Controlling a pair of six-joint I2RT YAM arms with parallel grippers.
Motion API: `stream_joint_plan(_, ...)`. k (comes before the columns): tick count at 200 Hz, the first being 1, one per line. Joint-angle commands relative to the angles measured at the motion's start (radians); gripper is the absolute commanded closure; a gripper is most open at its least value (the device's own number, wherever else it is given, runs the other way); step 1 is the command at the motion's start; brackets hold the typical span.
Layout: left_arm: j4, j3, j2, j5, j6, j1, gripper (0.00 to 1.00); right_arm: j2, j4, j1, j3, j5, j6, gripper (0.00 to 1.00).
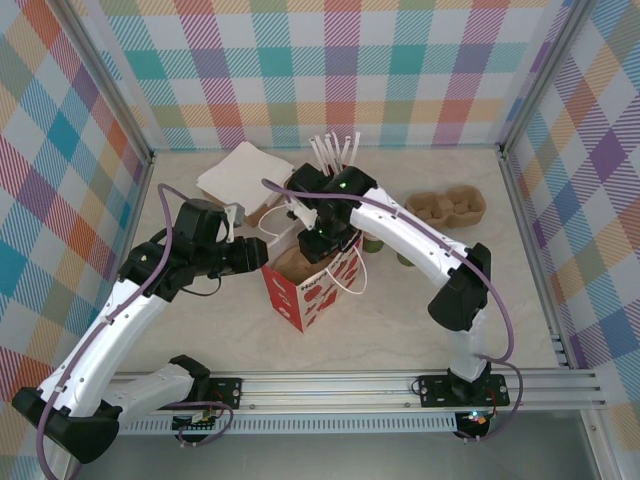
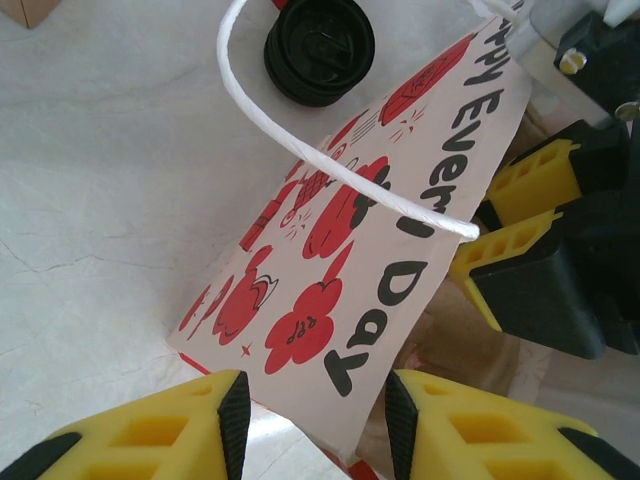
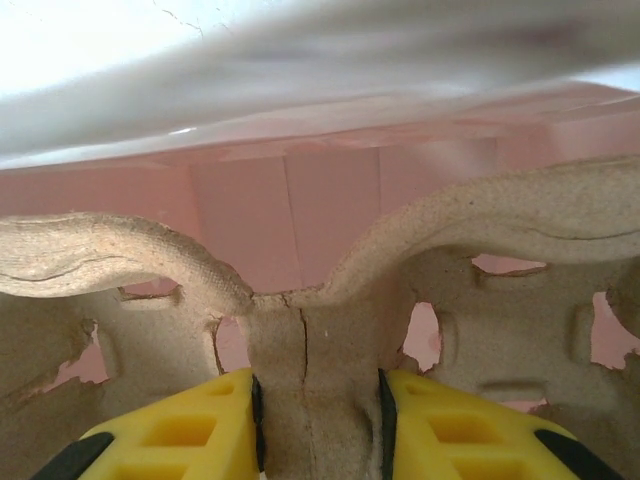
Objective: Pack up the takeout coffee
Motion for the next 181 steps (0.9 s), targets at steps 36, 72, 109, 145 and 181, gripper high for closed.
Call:
stream_joint_plan(36,0.008,0.004,0.001,-0.065,-0.016,0.005,0.57,-0.027,0.012,0.023,-0.008,0.022,0.021,0.68)
stream_joint_plan(72,0.036,-0.002,0.015,-0.051,-0.016,0.005,0.51,-0.058,0.039,0.029,-0.034,0.011,0.013,0.68)
stream_joint_plan(109,0.087,0.007,0.05,0.0,-0.006,0.004,0.42,-0.067,0.055,0.036,-0.055,0.003,0.012,0.68)
stream_joint_plan(145,0.097,0.018,0.085,0.018,0.025,0.004,0.44,-0.073,0.065,0.039,-0.064,-0.004,0.019,0.68)
stream_joint_plan(181,0.081,0.028,0.087,-0.045,0.034,0.003,0.5,-0.091,0.043,0.041,-0.074,0.009,0.02,0.68)
